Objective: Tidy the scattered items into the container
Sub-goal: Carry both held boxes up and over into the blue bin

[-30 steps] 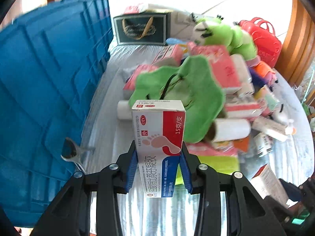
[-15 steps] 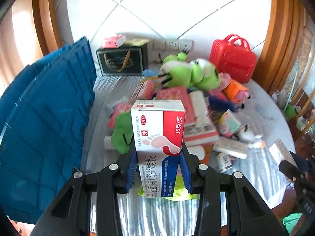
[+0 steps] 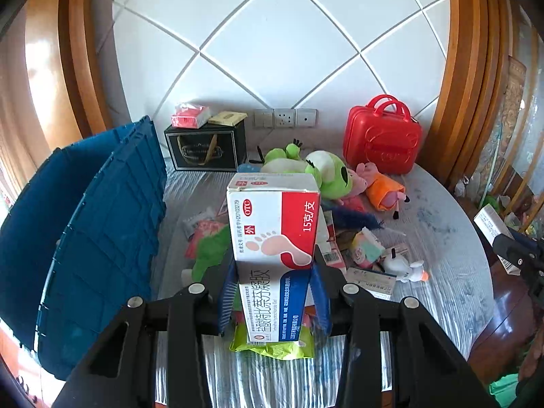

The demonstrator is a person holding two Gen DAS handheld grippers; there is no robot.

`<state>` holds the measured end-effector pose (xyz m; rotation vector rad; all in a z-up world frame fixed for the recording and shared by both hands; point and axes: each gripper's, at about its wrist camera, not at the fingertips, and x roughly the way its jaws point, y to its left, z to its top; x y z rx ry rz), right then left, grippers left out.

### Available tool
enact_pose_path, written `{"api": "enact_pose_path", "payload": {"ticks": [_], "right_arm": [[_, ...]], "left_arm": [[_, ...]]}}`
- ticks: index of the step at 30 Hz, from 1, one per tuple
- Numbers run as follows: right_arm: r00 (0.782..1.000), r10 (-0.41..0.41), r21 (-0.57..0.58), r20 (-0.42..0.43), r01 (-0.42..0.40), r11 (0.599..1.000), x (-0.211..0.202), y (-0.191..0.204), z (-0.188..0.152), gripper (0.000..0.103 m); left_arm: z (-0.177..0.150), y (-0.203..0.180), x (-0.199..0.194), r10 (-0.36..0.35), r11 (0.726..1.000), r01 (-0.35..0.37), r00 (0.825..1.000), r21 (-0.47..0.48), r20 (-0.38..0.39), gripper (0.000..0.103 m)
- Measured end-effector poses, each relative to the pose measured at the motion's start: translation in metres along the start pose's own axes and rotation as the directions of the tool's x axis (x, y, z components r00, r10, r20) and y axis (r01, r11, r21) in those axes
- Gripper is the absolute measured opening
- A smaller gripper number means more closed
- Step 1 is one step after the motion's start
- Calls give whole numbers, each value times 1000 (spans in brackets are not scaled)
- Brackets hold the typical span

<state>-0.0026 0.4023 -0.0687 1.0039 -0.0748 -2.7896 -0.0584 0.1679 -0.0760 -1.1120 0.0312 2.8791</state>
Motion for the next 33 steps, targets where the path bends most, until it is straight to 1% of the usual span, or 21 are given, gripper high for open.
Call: {"api": "enact_pose_path", "payload": {"ticks": [3,6,9,13,22,33], "right_arm": [[1000,8,-4,6,-8,1000,-1,-3,7,26],[999,32,-1,-8,-32,999,6,-2,14,26],[999,36,-16,2,-36,999,7,6,21,26],[999,33,-28,25,-33,999,4,23,30,26],[998,8,-21,56,-7,1000,2,75,43,26],[998,-16,-22,56,17,1000,16,154,56,26]], "left_arm": [[6,1,-6,7,1000,-7,1000,0,8,39],[12,5,-12,12,1000,-12,1000,-1,14,39],[15,11,-16,11,1000,-11,1000,0,23,39],[21,24,-23,-9,1000,8,999,2,46,39],[39,64,-34,-58,998,56,995,28,80,39],[52,145,-38,-108,994,109,989,-2,97,39]]}}
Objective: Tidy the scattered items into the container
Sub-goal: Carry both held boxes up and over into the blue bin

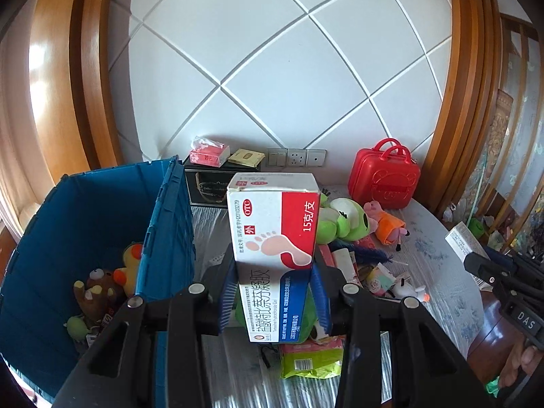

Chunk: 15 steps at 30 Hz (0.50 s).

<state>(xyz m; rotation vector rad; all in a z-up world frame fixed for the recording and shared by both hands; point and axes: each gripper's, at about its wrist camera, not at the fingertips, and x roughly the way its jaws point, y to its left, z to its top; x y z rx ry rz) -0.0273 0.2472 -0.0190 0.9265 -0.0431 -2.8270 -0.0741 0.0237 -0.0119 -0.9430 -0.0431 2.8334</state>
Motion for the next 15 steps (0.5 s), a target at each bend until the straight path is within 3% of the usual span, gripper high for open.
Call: {"api": "enact_pose_path", "payload": {"ticks": [15], "right_arm": [[998,66,-39,5,-65,997,33,124,18,26]], "left_arm": [[12,114,-37,23,999,-21,998,-37,60,39]]}}
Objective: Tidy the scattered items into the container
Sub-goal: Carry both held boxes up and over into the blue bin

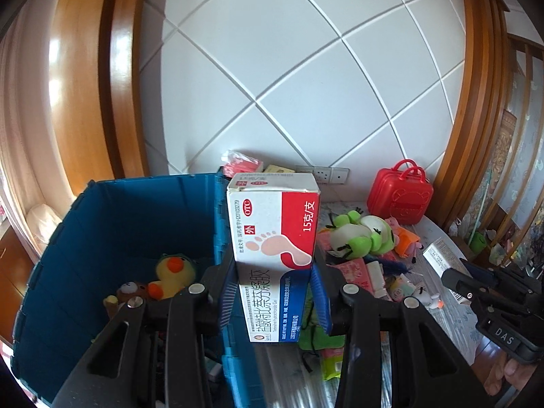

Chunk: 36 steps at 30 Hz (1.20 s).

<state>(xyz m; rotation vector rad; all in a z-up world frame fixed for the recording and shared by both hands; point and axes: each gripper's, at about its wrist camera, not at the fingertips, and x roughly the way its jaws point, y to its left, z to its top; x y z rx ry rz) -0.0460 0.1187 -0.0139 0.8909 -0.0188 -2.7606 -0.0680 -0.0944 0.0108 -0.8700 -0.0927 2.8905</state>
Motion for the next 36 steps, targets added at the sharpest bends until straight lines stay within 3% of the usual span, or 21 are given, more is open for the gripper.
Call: {"api": "enact_pose_path", "payload": {"ticks": [15,21,36], "right_arm": [[990,136,-159,-26,-139,978,32,142,24,26],[977,206,-199,-60,-214,956,52,192,28,27],[945,302,-238,-128,-325,915,87,263,33,27]], "left_arm": [[-13,131,-37,113,985,-107,993,-133,33,39],[-23,173,-41,149,973,-144,989,-182,16,39],[-42,251,-49,253,938,-252,967,-239,-24,39]]}}
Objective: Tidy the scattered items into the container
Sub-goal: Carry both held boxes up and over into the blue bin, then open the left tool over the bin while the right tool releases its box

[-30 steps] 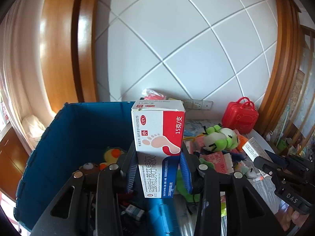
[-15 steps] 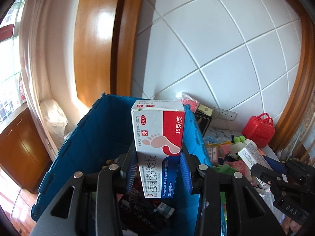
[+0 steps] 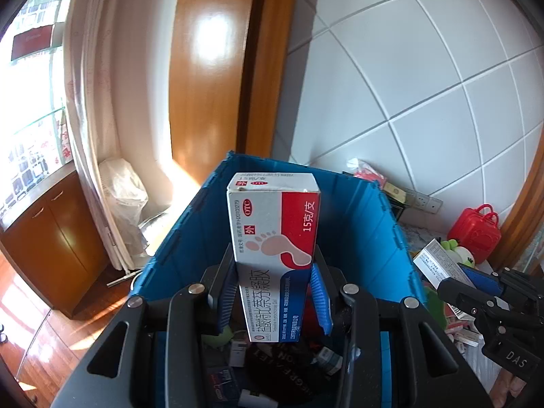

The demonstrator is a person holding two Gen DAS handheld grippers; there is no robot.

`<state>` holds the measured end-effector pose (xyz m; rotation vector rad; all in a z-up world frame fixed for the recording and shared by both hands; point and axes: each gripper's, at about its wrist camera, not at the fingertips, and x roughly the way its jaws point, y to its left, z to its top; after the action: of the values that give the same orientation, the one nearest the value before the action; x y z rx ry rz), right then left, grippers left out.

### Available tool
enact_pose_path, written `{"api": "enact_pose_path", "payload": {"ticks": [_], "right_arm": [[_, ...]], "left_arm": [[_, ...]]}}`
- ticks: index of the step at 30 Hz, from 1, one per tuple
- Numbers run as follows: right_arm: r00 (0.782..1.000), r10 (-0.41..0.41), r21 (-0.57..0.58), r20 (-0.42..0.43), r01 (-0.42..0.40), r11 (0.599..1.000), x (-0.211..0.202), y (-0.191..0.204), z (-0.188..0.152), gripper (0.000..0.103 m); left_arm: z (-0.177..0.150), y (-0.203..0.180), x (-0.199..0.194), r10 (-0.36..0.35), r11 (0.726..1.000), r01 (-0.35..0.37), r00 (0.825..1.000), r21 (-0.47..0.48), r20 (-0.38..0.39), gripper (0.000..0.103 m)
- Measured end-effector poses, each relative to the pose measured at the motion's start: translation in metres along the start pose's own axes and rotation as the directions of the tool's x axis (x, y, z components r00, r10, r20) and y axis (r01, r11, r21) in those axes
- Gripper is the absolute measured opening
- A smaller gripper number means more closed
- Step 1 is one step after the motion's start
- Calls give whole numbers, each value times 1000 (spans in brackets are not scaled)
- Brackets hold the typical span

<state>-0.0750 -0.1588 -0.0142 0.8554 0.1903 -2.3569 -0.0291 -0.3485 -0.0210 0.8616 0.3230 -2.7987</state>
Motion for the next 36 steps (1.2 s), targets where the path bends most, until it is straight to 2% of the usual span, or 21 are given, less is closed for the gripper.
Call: {"api": "enact_pose_path", "payload": {"ticks": [5,10,17,21,22,23,24,25,31,36], "right_arm": [[999,19,-17,-40,-19,1000,22,12,4,27],[998,21,-23,-61,-22,999,36,18,4,27],[997,6,-20,-72,-7,1000,44,19,7,27],[999,-12,3,-45,13,1000,40,15,11,28],[999,-29,19,-25,29,999,37,12,11,44],[999,-43,36,-6,43,998,33,8,12,91],[998,-53,50,17,52,997,29,4,12,101],[997,-68,59,32,66,996,24,-1,11,103],[992,-121,115,43,116,987,4,-31,-1,103],[987,-157,168,27,150,974,-12,-60,-24,103]], "left_arm": [[-2,17,7,39,999,-39,999,-5,-19,39],[-3,24,14,47,999,-47,998,-4,-30,39],[2,24,20,32,999,-31,999,9,-33,39],[5,22,20,-2,1000,2,1000,7,-24,39],[6,20,20,7,1000,-7,1000,15,-18,39],[8,16,23,28,999,-27,999,32,-33,60],[8,15,26,38,999,-37,998,33,-47,81],[7,17,28,41,999,-40,998,12,-47,103],[3,19,35,64,997,-67,996,-45,-66,103],[3,-1,39,4,999,-7,998,-45,-58,103]]}}
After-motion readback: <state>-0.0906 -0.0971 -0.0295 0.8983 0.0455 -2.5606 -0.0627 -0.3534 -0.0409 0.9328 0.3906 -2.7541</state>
